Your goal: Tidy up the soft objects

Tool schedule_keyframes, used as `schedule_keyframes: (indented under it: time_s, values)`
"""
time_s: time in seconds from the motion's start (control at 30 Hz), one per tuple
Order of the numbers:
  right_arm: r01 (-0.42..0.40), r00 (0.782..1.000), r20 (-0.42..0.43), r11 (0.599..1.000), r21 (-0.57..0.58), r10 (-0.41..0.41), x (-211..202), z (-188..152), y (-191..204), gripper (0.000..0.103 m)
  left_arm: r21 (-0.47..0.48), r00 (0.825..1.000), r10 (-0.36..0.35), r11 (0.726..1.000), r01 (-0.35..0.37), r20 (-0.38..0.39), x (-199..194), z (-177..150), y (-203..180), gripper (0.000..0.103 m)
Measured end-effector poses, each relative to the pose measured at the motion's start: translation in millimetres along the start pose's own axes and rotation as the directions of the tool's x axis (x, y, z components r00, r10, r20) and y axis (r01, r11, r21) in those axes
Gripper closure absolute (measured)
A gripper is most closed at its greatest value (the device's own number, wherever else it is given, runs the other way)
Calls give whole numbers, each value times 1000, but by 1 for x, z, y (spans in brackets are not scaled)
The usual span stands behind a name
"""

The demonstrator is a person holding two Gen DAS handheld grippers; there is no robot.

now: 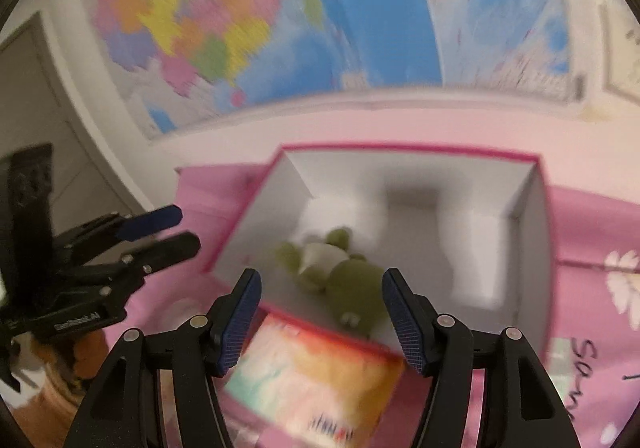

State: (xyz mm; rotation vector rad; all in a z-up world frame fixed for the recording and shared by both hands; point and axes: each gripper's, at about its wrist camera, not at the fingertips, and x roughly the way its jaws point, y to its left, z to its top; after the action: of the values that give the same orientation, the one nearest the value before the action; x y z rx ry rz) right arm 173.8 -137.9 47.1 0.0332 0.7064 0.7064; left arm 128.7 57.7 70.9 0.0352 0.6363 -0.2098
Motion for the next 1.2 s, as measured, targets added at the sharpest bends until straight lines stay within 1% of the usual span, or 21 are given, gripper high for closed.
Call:
schedule_keyframes:
  time_s: [0.07,0.13,0.17,0.27,0.37,0.4,0.43,0.57,0.6,0.63,0.7,0.8,0.83,0.9,0.97,1.0,1.03,1.07,1.13,1.17,1.2]
  values:
    - [13,1000,23,999,-31,-12,-32,-15,4,38,42,999,-42,998,41,26,-17,-9,-12,37]
    - [18,1000,23,999,-46,-17,-51,-28,3,38,77,996,-84,994,81,37,-31,-23,-25,37]
    - [30,999,19,998,-50,-29,-57,-34,1,38,94,992,-122,988,120,23,-34,-30,-32,36]
    - [81,997,-13,996,-26,-81,-69,-58,-13,37,115,983,-181,976,183,-27,-33,-47,-50,36]
    - [110,992,-75,992,63,-105,-66,-81,-42,37,78,963,-248,963,257,-101,-19,-65,-61,36]
    - [137,987,-102,985,100,-127,-64,-89,-55,37,60,952,-275,957,285,-137,-11,-71,-63,36]
    - [147,984,-118,980,135,-131,-62,-96,-65,37,45,944,-289,953,300,-161,-6,-76,-66,36]
    - [144,982,-156,954,264,-105,-54,-114,-98,37,-27,898,-345,936,352,-274,19,-95,-71,36]
    - [126,983,-162,949,289,-81,-49,-117,-104,37,-41,885,-363,929,367,-293,24,-97,-73,37]
    - [106,985,-165,946,305,-58,-45,-118,-108,37,-52,871,-382,921,385,-309,26,-98,-76,37]
    - [95,983,-176,946,310,-42,-38,-120,-109,37,-90,844,-415,908,410,-340,34,-101,-78,36]
    - [69,981,-196,951,300,-9,-26,-121,-108,38,-118,819,-445,894,433,-363,41,-104,-82,36]
    - [65,980,-200,953,295,-5,-23,-122,-105,41,-123,814,-450,891,437,-368,41,-106,-85,37]
    - [57,979,-205,955,290,3,-22,-124,-105,51,-123,805,-456,887,445,-380,45,-108,-88,37]
    - [30,980,-195,951,308,33,-22,-125,-107,67,-128,794,-463,883,451,-394,50,-109,-91,36]
    - [28,981,-191,951,307,33,-23,-126,-108,72,-130,791,-464,882,452,-398,53,-109,-93,37]
    - [32,982,-186,953,300,26,-24,-127,-108,80,-133,785,-472,878,459,-401,55,-109,-94,37]
    - [33,983,-181,955,295,21,-25,-128,-107,81,-136,782,-474,877,461,-405,58,-109,-96,37]
    - [36,986,-168,961,273,11,-28,-130,-105,86,-138,785,-469,880,454,-406,63,-108,-97,37]
    - [34,987,-163,963,268,11,-29,-130,-103,87,-138,784,-470,879,456,-405,63,-108,-98,43]
    - [28,987,-159,965,262,15,-31,-131,-103,88,-145,777,-478,875,462,-410,64,-108,-99,51]
